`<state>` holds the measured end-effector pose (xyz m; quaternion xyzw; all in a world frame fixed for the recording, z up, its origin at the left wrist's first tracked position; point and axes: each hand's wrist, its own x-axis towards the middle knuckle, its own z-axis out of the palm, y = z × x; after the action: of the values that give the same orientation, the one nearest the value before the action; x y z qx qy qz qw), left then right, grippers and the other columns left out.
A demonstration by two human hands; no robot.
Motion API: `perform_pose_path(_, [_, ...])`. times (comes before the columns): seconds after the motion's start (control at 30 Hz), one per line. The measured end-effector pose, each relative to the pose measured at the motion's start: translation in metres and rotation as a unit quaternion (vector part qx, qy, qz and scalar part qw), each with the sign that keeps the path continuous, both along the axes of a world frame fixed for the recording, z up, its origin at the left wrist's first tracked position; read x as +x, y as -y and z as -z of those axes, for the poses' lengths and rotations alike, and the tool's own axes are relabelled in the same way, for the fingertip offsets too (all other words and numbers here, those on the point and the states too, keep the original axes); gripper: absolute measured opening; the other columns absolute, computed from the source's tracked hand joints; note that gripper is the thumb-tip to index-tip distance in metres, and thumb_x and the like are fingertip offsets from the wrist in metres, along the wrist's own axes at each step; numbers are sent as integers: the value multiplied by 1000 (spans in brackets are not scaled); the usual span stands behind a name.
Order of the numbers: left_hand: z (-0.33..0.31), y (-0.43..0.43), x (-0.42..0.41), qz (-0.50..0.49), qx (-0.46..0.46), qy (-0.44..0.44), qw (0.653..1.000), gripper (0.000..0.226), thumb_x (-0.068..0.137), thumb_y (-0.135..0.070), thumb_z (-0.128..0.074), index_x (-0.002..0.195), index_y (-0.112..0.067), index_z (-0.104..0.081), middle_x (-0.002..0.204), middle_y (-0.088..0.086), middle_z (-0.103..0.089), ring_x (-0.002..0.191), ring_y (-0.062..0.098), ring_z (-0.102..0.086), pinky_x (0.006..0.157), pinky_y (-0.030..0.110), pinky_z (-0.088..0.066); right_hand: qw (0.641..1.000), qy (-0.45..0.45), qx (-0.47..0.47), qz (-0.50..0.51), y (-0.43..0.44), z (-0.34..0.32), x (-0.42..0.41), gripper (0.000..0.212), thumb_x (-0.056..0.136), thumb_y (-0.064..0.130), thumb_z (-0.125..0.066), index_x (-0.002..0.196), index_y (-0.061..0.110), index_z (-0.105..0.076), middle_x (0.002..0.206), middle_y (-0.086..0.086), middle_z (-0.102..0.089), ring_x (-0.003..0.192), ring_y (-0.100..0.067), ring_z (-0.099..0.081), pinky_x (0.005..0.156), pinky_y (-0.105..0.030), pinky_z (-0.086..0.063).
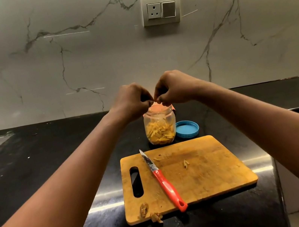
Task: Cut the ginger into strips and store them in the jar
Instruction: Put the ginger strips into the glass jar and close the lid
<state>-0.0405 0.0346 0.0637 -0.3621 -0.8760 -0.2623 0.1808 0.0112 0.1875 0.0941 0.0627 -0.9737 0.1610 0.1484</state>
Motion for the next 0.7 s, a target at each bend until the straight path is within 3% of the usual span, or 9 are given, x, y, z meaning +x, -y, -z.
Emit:
perform_pose_path(0.27, [2,19,27,64,4,-2,998,17,89,-18,-71,105,-12,-74,100,1,-73,77,2,-62,69,14,-51,996,-87,0,-35,-8,-3,42,9,81,14,-72,90,15,-74,82,4,-71,71,-4,-65,70,-20,-57])
perform_pose_path(0.4, [18,26,52,111,10,-48,993,15,83,-16,-77,97,-10,-75,115,5,-71,73,2,-66,69,19,-59,998,11,-21,-55,-12,17,91,11,80,13,-73,90,17,-74,83,9,-71,74,-2,-67,72,-20,-57])
perform_pose_path(0.53, [29,26,55,108,27,-54,992,25,81,-16,-80,104,-8,-74,135,9,-61,85,8,-68,74,24,-61,996,71,3,-55,-2,43,106,13,80,18,-74,92,21,-73,85,11,-68,75,-1,-65,73,-24,-58])
perform_pose_path(0.6, [33,28,56,112,56,-72,989,24,80,-14,-80,102,-7,-74,128,10,-66,85,12,-71,73,24,-61,992,107,26,-59,5,51,107,18,80,23,-74,97,24,-71,90,12,-66,80,0,-62,76,-22,-56])
perform_pose_path(0.7, [40,39,64,154,68,-96,981,15,79,-14,-81,92,-9,-76,96,3,-74,74,7,-70,66,23,-60,980,172,58,-77,10,62,108,26,80,30,-74,105,27,-70,97,13,-66,86,0,-60,78,-20,-53])
